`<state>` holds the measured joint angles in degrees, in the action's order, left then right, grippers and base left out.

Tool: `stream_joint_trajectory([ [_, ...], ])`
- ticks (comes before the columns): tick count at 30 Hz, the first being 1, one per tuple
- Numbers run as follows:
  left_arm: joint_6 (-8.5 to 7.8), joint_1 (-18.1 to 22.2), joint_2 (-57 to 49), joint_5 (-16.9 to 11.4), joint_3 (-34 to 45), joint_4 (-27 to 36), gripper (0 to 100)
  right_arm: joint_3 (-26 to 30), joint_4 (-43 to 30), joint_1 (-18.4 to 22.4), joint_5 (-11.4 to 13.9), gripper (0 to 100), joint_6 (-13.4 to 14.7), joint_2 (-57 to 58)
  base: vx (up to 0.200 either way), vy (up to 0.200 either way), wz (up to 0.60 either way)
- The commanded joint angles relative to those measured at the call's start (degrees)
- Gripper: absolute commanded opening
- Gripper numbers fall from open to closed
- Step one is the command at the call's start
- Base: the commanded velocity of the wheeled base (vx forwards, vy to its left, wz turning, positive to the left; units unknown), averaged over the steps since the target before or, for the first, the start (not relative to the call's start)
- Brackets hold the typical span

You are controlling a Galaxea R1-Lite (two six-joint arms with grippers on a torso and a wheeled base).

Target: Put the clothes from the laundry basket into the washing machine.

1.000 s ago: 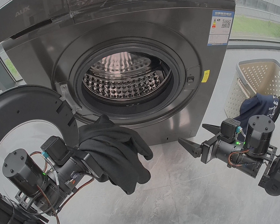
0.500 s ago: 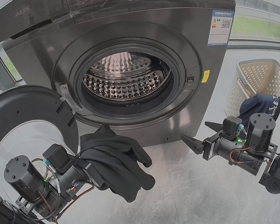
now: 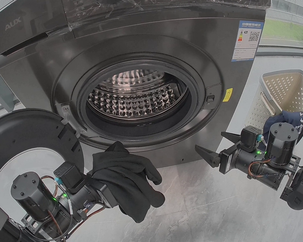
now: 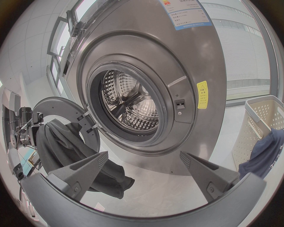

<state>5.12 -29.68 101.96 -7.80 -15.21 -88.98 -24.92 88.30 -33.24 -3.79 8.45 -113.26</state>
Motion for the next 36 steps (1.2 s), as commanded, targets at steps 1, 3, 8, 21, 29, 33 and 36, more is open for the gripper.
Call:
stream_joint_trajectory([
  [1,-0.02,0.06,1.31,-0.02,-0.08,-0.14,0,0.04,0.03,-0.07,0.01,100,-0.01,-0.03,0.2,0.0,0.0],
  [3,-0.02,-0.02,1.66,-0.02,-0.17,-0.14,0,0.13,0.03,-0.07,0.01,100,-0.01,-0.03,0.1,0.0,0.0],
  [8,-0.29,0.06,1.84,0.07,-0.52,-0.14,0,0.13,0.03,-0.15,0.1,100,-0.01,-0.03,0.0,0.0,0.0],
  [21,-0.73,0.06,2.45,0.07,-0.61,-0.14,0,0.22,0.03,-0.33,0.1,100,-0.01,-0.03,0.154,0.0,0.0],
  [29,-0.73,-0.11,3.51,0.07,-1.4,-0.23,0,0.31,-0.05,-0.42,0.1,100,-0.01,-0.12,0.05,0.0,0.0],
  [33,-0.55,-0.9,3.51,0.07,-1.92,-0.32,0,1.36,0.03,-1.03,0.28,100,-0.1,-0.03,0.0,0.0,0.0],
  [36,4.02,-3.89,1.31,0.86,-4.91,-0.23,0,1.54,-0.05,-2.62,0.19,100,0.08,0.06,0.0,0.0,0.0],
])
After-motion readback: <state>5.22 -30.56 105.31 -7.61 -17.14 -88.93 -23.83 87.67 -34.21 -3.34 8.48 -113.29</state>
